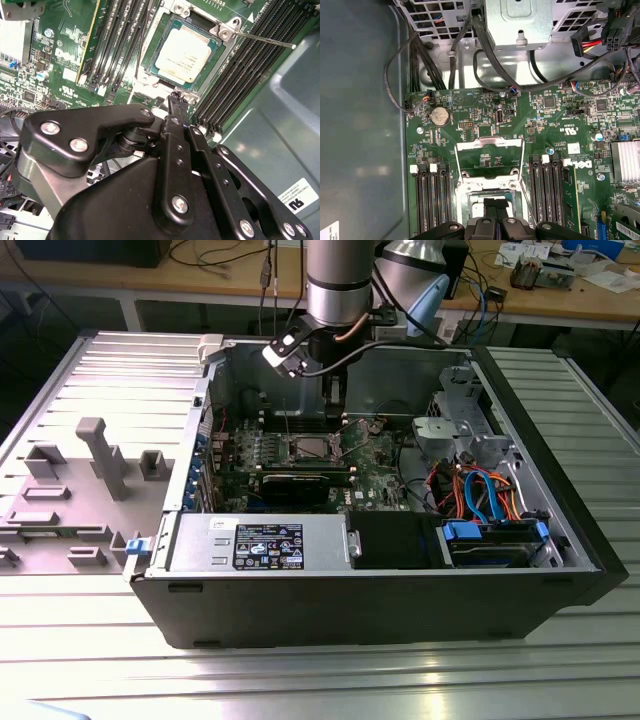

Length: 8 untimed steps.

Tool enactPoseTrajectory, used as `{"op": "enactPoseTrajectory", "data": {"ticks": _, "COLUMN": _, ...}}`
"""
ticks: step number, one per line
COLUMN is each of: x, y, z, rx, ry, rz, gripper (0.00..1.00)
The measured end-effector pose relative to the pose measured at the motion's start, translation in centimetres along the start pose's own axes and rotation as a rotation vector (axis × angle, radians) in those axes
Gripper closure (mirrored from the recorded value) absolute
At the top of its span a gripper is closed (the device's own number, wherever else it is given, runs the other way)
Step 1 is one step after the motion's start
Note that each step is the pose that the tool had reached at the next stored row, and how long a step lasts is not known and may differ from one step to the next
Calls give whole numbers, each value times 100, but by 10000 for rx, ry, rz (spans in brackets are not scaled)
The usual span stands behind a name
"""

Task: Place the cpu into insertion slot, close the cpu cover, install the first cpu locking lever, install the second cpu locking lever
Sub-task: 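Close the cpu cover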

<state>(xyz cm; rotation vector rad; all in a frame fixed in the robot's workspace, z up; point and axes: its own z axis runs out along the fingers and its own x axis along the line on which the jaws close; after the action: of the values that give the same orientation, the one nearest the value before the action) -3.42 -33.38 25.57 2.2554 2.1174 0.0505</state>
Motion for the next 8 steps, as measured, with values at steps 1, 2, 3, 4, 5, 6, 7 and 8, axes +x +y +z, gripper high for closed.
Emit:
{"op": "enactPoseTrajectory", "data": {"ticks": 1, "x": 0, "y": 2, "z": 0, "rx": 1, "ry": -1, "rz": 0, "gripper": 89}}
{"op": "enactPoseTrajectory", "data": {"ticks": 2, "x": 0, "y": 2, "z": 0, "rx": 0, "ry": 0, "rz": 0, "gripper": 89}}
{"op": "enactPoseTrajectory", "data": {"ticks": 3, "x": 0, "y": 5, "z": 0, "rx": 0, "ry": -1, "rz": 0, "gripper": 89}}
{"op": "enactPoseTrajectory", "data": {"ticks": 4, "x": 0, "y": 6, "z": 0, "rx": 0, "ry": -1, "rz": 0, "gripper": 89}}
{"op": "enactPoseTrajectory", "data": {"ticks": 5, "x": 0, "y": 7, "z": 0, "rx": 0, "ry": 0, "rz": 0, "gripper": 89}}
{"op": "enactPoseTrajectory", "data": {"ticks": 6, "x": 1, "y": 9, "z": 1, "rx": 0, "ry": 0, "rz": 0, "gripper": 89}}
{"op": "enactPoseTrajectory", "data": {"ticks": 7, "x": 1, "y": 11, "z": 0, "rx": 0, "ry": -1, "rz": 0, "gripper": 89}}
{"op": "enactPoseTrajectory", "data": {"ticks": 8, "x": 1, "y": 12, "z": 1, "rx": 0, "ry": 0, "rz": 0, "gripper": 89}}
